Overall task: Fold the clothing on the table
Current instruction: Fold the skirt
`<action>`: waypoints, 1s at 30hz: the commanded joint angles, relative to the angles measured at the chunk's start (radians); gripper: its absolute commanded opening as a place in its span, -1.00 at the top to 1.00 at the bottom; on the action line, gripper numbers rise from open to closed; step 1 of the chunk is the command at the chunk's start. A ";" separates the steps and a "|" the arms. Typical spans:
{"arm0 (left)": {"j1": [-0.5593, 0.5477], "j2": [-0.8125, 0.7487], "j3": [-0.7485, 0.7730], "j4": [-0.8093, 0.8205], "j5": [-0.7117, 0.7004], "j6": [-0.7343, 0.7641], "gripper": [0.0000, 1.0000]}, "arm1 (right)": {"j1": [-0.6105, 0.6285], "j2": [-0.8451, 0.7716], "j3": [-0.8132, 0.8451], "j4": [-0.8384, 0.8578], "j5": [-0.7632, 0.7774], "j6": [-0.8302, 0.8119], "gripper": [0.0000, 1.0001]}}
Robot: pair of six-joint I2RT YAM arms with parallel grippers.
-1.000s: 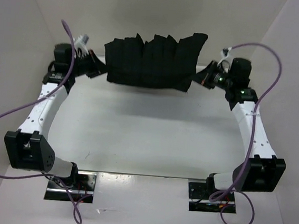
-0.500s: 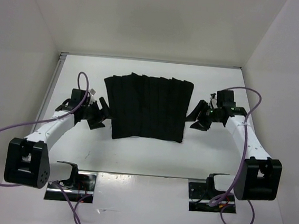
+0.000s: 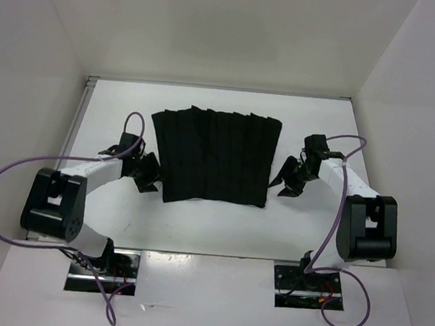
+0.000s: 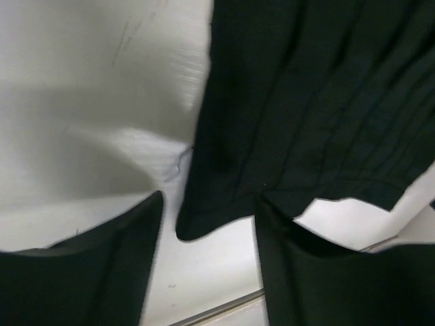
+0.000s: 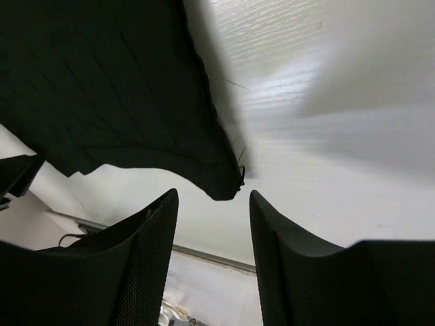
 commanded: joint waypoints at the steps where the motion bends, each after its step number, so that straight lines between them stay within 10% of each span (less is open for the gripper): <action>1: -0.033 0.076 -0.007 0.042 -0.019 -0.016 -0.16 | 0.010 0.024 0.031 0.047 0.030 0.009 -0.03; 12: -0.102 0.193 0.020 0.033 -0.019 -0.027 -0.02 | 0.019 0.063 0.020 0.066 0.030 0.018 0.00; 18: -0.124 0.231 0.020 0.056 0.001 -0.027 0.93 | 0.028 0.129 0.010 0.075 0.012 0.018 0.02; 22: -0.135 0.231 0.031 0.056 0.001 -0.027 1.00 | 0.028 0.148 0.001 0.084 0.012 0.018 0.02; 30: -0.135 0.220 0.031 0.065 0.001 -0.018 1.00 | 0.038 0.210 -0.009 0.112 0.012 0.018 0.73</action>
